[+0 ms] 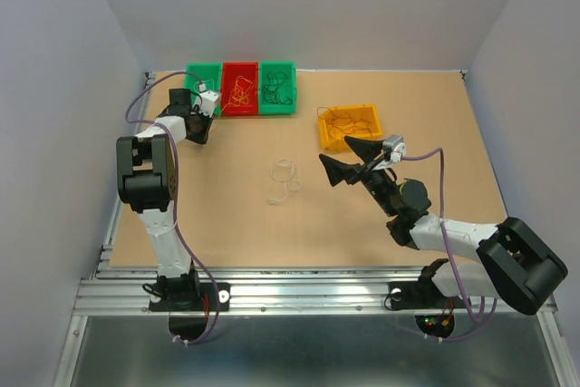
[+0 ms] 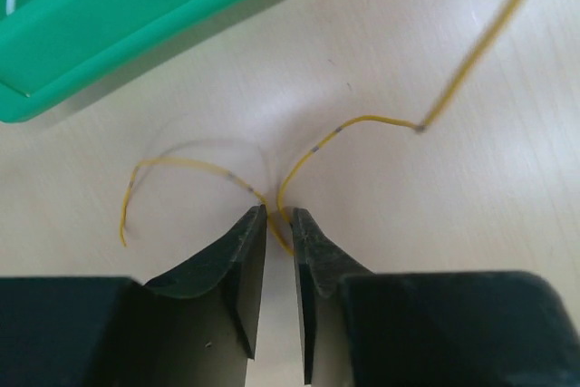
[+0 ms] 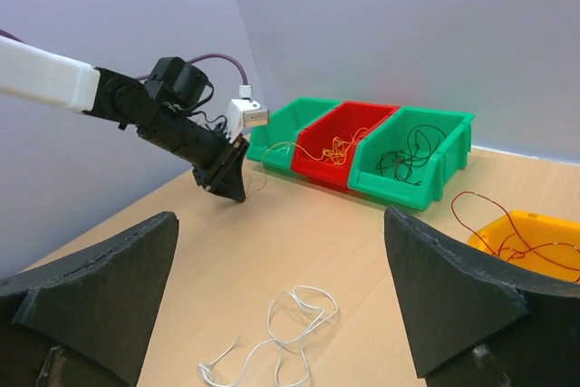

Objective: Untangle the cables

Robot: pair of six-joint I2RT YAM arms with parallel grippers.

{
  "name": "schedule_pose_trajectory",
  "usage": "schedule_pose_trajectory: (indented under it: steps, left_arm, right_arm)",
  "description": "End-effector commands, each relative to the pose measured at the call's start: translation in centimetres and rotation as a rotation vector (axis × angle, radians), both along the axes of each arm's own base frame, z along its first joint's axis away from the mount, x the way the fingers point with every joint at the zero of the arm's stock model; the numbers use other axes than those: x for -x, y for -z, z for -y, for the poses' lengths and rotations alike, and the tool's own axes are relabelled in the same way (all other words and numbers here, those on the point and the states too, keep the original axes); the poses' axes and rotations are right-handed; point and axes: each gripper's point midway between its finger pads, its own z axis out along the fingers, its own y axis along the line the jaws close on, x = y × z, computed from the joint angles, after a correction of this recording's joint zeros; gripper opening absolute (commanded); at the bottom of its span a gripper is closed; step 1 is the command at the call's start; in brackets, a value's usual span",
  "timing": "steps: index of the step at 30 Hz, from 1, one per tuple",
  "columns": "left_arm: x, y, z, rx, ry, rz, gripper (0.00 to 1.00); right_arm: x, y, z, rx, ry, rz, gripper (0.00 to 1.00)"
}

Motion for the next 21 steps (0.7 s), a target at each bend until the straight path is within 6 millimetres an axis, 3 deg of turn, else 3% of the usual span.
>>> schedule_pose_trajectory:
  steps: [1,6,17,20,21]
  left_arm:
    - [-0.9,-1.9,0.9,0.039,0.024,0.031,0.17]
    - [-0.9,-2.8,1.9,0.094,0.034,0.036,0.01]
    - [-1.9,-7.3,4.9,0.193,-0.01,0.129,0.0]
    - [-2.6,-8.4,4.8,0.209,-0.048,0.155,0.0]
    - [-2.8,-9.0,6.3,0.216,-0.026,0.167,0.0]
  right_arm:
    - [1.0,-2.8,0.6,-0.074,0.0,0.101,1.0]
    - [1.0,-2.8,0.6,-0.074,0.0,0.101,1.0]
    - [1.1,-2.8,0.5,-0.07,-0.009,0.102,1.0]
    - [0.1,-2.5,-0.5,-0.04,-0.012,0.061,0.99]
    - [-0.4,-2.1,-0.8,-0.024,-0.01,0.043,0.99]
